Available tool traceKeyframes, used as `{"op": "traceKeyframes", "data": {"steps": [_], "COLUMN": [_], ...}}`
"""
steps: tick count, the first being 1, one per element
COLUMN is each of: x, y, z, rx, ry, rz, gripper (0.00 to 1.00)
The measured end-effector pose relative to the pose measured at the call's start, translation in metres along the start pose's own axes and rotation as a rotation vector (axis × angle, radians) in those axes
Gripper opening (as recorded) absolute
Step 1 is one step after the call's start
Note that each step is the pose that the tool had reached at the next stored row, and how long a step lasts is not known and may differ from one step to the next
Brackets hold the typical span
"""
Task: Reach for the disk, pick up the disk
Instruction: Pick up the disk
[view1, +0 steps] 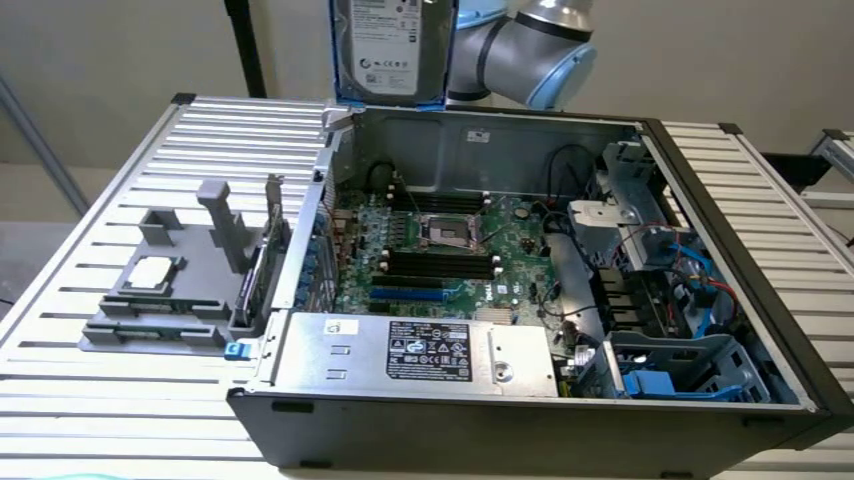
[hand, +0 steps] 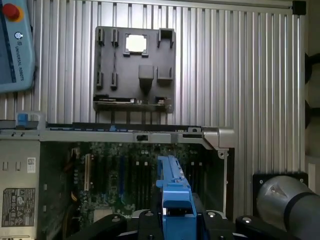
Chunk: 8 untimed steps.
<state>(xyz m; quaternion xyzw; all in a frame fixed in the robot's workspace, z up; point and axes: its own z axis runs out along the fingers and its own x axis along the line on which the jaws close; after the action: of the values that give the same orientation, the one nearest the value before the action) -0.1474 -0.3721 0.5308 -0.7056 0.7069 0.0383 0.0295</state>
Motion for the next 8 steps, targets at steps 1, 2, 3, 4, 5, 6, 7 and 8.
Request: {"op": "traceKeyframes", "data": {"steps": [1,2,3,4,5,6,7,8], "x": [0.001,0.002,0.003,0.004,0.004,0.005,0.006,0.008], "y": [-0.0045,-0.009,-0.0131,-0.0174,-0.0215,-0.0255,-0.0298,-0.0335], "z": [0.0003,0.0007,0.001,0.0013,0.0016,0.002,0.0024,0.0028], "rx": [0.0009,0.0021,0.0038,0.0056,0.0073,0.009,0.0109,0.0124], "ry": [0.0,0.0,0.0,0.0001,0.0001,0.0001,0.0,-0.0002], "rz": [0.0,0.0,0.0,-0.001,-0.001,-0.001,-0.001,-0.001], "gripper": [0.33,0.33,0.33,0.33,0.33,0.33,0.33,0.33]}}
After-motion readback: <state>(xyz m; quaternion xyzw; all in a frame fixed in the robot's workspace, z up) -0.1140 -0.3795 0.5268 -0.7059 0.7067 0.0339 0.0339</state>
